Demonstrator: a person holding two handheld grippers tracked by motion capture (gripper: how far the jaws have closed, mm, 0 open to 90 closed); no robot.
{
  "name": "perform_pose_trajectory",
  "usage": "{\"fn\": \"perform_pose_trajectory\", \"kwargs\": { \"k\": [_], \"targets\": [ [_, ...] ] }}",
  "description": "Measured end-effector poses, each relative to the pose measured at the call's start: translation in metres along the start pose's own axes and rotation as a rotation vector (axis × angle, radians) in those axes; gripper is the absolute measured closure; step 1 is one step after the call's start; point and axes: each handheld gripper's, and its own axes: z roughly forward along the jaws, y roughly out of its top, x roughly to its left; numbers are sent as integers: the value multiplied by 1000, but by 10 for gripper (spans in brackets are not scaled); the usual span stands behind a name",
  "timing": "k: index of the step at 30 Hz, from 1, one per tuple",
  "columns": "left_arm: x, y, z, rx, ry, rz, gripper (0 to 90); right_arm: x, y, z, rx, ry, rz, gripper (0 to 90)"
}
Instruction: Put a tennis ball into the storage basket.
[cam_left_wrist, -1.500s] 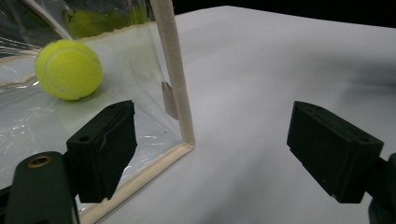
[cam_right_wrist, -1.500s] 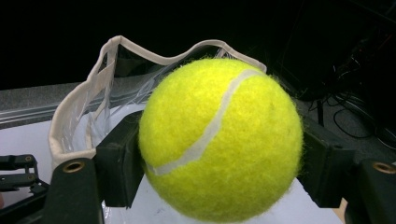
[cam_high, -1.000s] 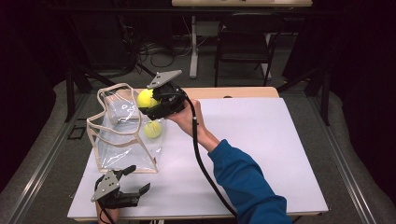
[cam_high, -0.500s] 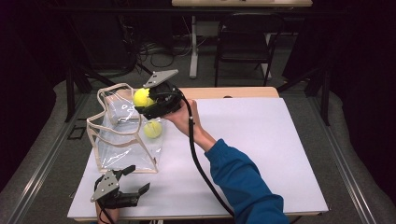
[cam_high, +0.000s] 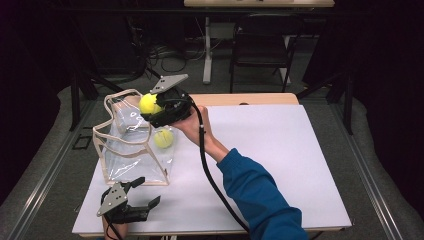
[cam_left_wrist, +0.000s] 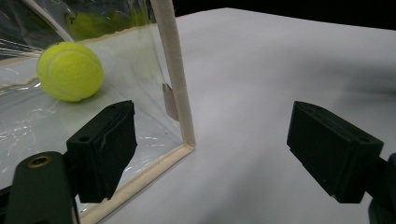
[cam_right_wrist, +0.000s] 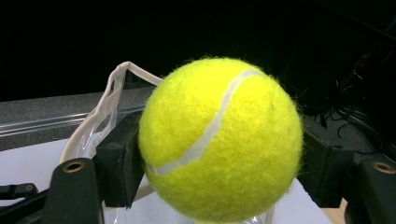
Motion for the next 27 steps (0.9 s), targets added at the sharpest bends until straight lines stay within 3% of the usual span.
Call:
{"fn": "perform_pose_trajectory", "kwargs": {
  "k": [27],
  "targets": [
    [0, 0, -1, 0, 2, 0, 163, 4, 5, 6, -20, 5, -11, 263]
  ]
}}
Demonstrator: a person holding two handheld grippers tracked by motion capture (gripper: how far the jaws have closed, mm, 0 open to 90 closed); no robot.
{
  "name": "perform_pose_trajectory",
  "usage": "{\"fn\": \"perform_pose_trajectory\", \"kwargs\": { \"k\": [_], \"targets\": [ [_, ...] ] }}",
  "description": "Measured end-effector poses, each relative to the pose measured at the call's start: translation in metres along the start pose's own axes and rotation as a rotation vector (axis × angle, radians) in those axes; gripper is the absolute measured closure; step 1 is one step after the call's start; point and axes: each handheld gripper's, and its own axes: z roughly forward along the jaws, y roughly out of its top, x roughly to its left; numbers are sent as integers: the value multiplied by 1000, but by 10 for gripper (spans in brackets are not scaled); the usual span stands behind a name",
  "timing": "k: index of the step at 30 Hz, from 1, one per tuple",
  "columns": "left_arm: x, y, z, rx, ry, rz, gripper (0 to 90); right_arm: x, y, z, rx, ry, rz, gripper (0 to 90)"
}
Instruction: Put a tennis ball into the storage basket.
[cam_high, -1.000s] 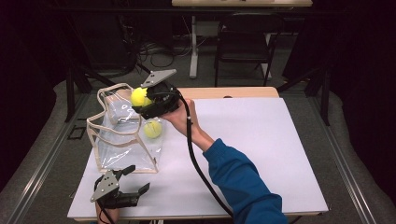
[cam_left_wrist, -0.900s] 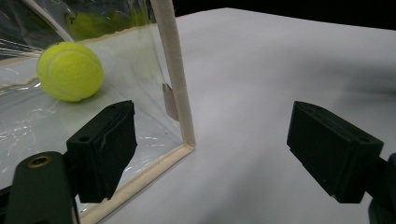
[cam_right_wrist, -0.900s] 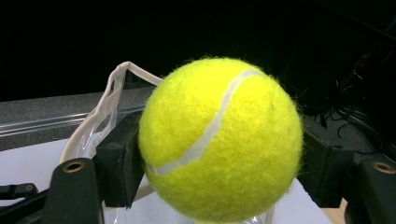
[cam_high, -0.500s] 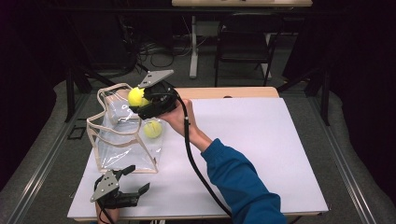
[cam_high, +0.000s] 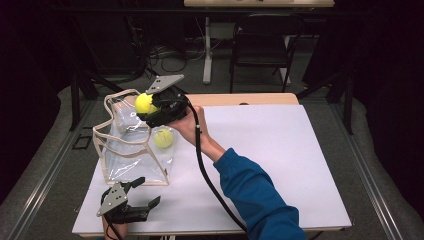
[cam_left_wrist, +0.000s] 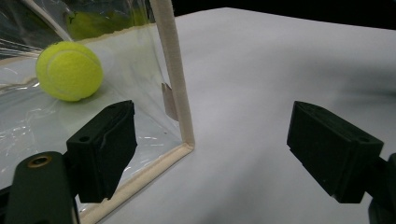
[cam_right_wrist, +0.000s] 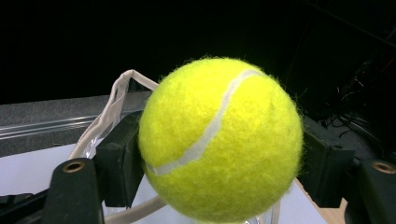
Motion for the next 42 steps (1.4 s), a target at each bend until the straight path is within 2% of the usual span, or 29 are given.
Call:
{"fn": "perform_pose_trajectory", "kwargs": {
  "k": [16, 42],
  "targets": [
    [1, 0, 0, -1, -6, -6, 163, 6, 6, 7, -13, 14, -15, 263],
    [0, 0, -1, -6, -5, -6, 162, 18, 9, 24, 5, 38, -24, 262]
  ]
}}
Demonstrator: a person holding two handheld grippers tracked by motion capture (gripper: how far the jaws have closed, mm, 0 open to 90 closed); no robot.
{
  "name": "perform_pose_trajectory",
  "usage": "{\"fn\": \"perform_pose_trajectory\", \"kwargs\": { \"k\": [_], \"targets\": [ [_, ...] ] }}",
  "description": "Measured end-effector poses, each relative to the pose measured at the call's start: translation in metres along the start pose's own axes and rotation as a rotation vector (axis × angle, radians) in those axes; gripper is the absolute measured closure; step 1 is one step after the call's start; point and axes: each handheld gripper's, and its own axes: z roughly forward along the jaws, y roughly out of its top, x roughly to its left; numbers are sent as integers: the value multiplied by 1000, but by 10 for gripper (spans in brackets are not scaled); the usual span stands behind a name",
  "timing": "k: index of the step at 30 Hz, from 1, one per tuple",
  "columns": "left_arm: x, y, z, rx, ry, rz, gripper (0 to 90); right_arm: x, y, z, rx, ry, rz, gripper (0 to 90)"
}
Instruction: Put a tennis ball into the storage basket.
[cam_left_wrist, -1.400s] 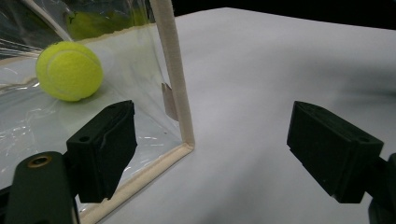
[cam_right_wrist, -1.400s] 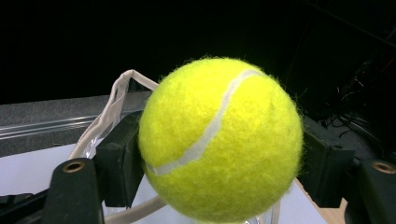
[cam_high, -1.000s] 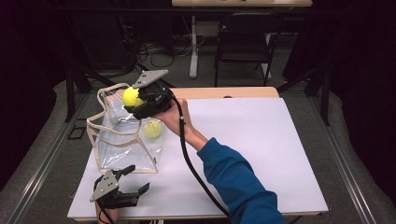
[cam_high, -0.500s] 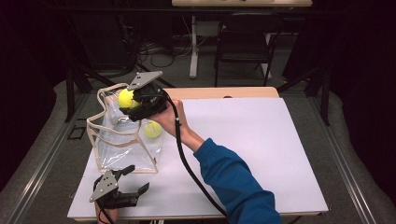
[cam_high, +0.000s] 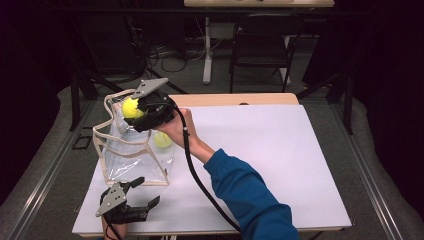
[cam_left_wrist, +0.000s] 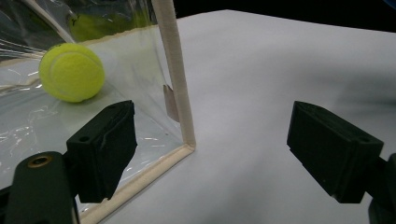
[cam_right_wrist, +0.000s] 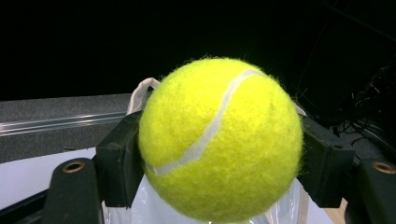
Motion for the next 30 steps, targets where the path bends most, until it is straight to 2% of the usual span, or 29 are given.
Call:
{"fn": "perform_pose_trajectory", "kwargs": {
  "k": [8, 30],
  "targets": [
    [0, 0, 0, 1, -1, -1, 162, 2, 0, 4, 6, 9, 0, 263],
    [0, 0, 0, -6, 3, 4, 162, 6, 0, 15, 70, 52, -2, 262]
  ]
}}
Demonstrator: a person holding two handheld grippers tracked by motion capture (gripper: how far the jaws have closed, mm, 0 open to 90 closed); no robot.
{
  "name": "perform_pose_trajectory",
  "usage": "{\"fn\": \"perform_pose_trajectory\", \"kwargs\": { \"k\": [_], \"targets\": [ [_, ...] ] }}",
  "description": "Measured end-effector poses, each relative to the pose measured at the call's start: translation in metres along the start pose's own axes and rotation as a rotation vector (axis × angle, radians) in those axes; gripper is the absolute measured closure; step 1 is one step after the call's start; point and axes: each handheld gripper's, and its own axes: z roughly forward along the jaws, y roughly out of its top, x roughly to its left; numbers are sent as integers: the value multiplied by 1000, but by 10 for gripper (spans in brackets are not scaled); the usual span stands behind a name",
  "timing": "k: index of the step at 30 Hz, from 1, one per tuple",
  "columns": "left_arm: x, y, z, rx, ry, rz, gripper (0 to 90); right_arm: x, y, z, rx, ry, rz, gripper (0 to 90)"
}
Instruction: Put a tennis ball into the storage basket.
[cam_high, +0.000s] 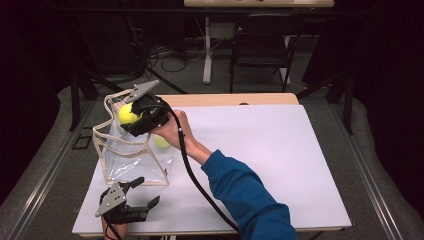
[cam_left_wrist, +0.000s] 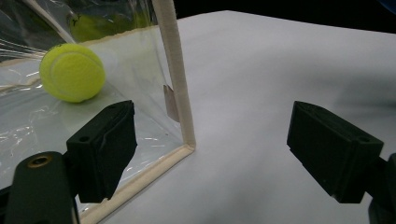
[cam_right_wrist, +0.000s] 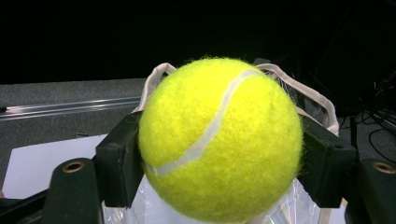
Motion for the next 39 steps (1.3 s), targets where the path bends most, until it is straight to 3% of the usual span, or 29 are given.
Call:
{"fn": "perform_pose_trajectory", "kwargs": {
  "k": [35, 39],
  "targets": [
    [0, 0, -1, 1, 8, 1, 162, 5, -8, 16, 75, 31, 6, 248],
    [0, 0, -1, 1, 6, 0, 162, 2, -10, 12, 59, 35, 30, 147]
  ]
}}
